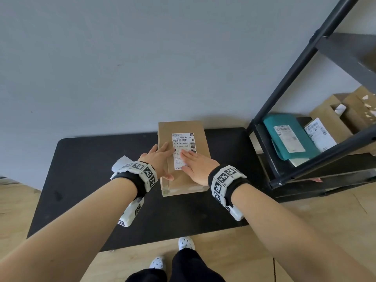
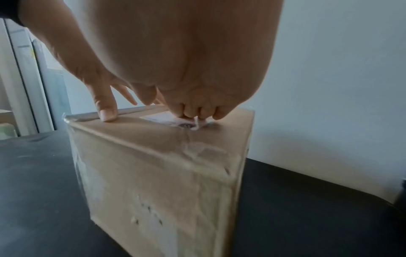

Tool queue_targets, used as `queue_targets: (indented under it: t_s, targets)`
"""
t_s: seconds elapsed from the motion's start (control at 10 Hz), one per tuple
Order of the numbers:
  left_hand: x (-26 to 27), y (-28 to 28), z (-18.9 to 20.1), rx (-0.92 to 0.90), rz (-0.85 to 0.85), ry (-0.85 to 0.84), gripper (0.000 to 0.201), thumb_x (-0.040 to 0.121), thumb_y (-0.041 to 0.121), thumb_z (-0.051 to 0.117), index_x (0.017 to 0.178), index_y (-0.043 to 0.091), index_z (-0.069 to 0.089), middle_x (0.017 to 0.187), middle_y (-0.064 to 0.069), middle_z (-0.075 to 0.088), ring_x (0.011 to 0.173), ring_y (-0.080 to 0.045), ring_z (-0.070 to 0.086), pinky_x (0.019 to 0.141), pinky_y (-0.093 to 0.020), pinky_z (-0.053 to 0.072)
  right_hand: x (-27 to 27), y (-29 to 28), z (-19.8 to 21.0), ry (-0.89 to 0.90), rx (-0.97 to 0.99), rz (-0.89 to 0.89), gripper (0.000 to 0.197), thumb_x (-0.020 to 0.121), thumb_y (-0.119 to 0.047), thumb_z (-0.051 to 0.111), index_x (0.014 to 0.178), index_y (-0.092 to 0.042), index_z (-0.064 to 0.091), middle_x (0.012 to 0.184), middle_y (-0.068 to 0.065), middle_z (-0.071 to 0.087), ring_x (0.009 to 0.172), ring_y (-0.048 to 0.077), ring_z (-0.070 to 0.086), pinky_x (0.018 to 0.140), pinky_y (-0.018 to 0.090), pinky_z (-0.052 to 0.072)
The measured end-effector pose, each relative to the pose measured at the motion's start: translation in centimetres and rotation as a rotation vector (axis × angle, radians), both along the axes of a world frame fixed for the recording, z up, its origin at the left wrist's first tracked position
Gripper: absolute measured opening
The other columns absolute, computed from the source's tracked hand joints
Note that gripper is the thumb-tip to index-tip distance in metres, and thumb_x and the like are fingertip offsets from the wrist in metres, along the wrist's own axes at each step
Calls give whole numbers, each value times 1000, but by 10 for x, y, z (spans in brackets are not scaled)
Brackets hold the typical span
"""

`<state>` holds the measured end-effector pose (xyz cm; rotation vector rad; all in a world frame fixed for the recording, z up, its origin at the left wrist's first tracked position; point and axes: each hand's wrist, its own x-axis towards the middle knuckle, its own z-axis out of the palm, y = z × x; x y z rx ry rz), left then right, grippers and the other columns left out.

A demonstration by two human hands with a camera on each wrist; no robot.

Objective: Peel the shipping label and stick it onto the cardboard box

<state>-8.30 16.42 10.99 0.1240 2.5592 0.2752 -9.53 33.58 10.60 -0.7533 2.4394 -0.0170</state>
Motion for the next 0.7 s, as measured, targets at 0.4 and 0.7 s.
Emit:
queue_targets:
  t_s: [0.4,0.7]
  targets:
    - [-9,5,1,-51,-36,-83,105,74,45,74,149,43,1,160,10,-16,150,-24,-2,114,-52,26,-57,12,-1,9,32,-50,58,101,-37,14,151,-17,-8,161,-3,-12,149,11,-7,121,35,2]
    - [-2,5,17,-21,39,52,62,84,47,58,141,32,38,147,-1,42,130,-25,47,102,-43,45,-30,44,25,158,-125,-375,38,98,-32,35,128,-15,52,137,3,53,119,23,55,99,42,46]
